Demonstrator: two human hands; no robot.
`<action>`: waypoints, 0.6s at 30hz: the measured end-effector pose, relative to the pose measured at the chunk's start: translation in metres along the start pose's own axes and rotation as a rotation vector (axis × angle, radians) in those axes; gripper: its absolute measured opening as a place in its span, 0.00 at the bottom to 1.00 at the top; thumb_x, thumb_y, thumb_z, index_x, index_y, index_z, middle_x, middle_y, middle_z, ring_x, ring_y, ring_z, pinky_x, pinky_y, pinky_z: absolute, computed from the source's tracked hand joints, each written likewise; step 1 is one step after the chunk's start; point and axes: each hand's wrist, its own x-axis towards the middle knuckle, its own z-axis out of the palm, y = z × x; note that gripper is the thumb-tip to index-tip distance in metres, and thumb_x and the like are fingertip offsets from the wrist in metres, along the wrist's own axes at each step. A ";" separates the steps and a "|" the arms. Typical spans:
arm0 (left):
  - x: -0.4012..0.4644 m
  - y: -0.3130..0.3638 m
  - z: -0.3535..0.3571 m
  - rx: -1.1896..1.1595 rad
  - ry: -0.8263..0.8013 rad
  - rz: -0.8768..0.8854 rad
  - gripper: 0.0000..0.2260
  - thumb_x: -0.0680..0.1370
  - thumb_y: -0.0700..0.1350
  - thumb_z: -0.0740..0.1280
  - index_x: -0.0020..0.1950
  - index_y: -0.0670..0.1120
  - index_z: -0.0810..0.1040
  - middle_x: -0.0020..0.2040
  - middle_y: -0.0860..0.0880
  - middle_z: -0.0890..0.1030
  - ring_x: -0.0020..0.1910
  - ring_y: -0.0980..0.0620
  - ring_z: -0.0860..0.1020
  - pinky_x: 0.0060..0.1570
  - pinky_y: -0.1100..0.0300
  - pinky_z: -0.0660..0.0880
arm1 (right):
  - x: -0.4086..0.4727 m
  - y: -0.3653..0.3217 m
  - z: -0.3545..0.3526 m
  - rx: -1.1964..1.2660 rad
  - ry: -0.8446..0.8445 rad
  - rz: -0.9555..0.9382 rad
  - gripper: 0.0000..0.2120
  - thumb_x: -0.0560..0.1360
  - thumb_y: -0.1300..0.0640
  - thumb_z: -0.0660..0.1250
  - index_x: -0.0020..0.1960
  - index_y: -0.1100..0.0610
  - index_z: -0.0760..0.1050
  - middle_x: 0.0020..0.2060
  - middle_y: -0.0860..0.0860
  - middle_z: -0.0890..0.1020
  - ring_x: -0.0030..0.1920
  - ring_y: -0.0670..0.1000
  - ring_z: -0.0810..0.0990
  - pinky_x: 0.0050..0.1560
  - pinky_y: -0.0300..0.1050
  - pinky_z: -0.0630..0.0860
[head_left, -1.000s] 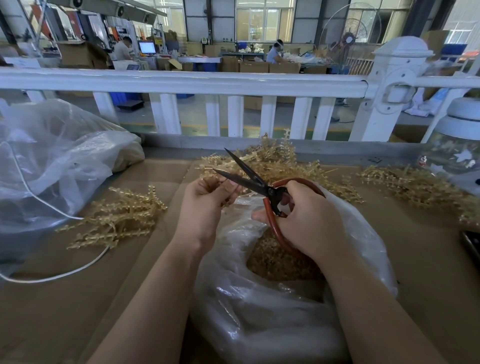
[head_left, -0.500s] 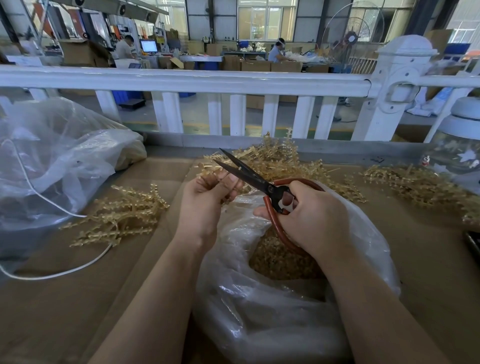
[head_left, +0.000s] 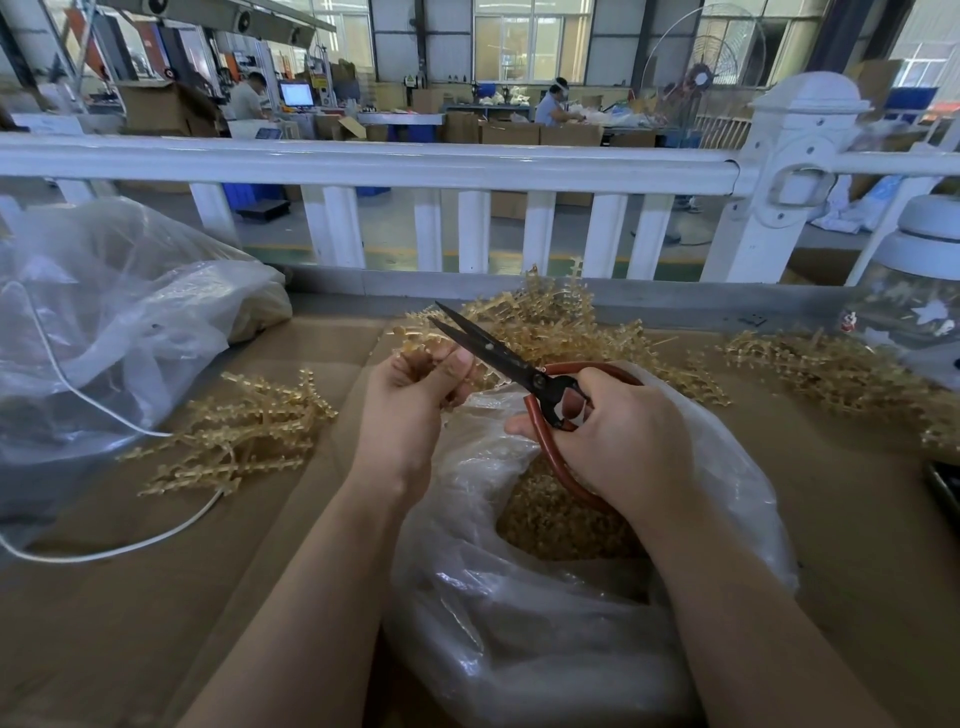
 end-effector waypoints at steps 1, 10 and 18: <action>0.000 0.000 0.000 0.008 0.004 -0.014 0.05 0.79 0.36 0.66 0.43 0.40 0.77 0.36 0.46 0.77 0.33 0.54 0.71 0.39 0.62 0.70 | 0.000 0.000 0.000 -0.005 -0.012 0.007 0.34 0.63 0.18 0.54 0.41 0.47 0.76 0.34 0.39 0.77 0.30 0.37 0.70 0.30 0.29 0.63; 0.000 -0.002 0.001 0.142 0.047 0.028 0.06 0.80 0.40 0.66 0.45 0.42 0.77 0.32 0.52 0.80 0.28 0.57 0.66 0.28 0.68 0.65 | -0.003 -0.002 -0.003 0.018 0.009 0.074 0.33 0.65 0.19 0.54 0.43 0.48 0.76 0.35 0.38 0.78 0.33 0.40 0.75 0.31 0.33 0.69; -0.001 -0.004 0.000 0.172 0.016 0.032 0.06 0.78 0.38 0.68 0.41 0.43 0.81 0.30 0.53 0.75 0.29 0.58 0.68 0.32 0.67 0.67 | -0.005 -0.010 -0.018 -0.059 -0.064 -0.012 0.28 0.68 0.24 0.61 0.46 0.49 0.76 0.39 0.38 0.75 0.37 0.41 0.71 0.33 0.27 0.64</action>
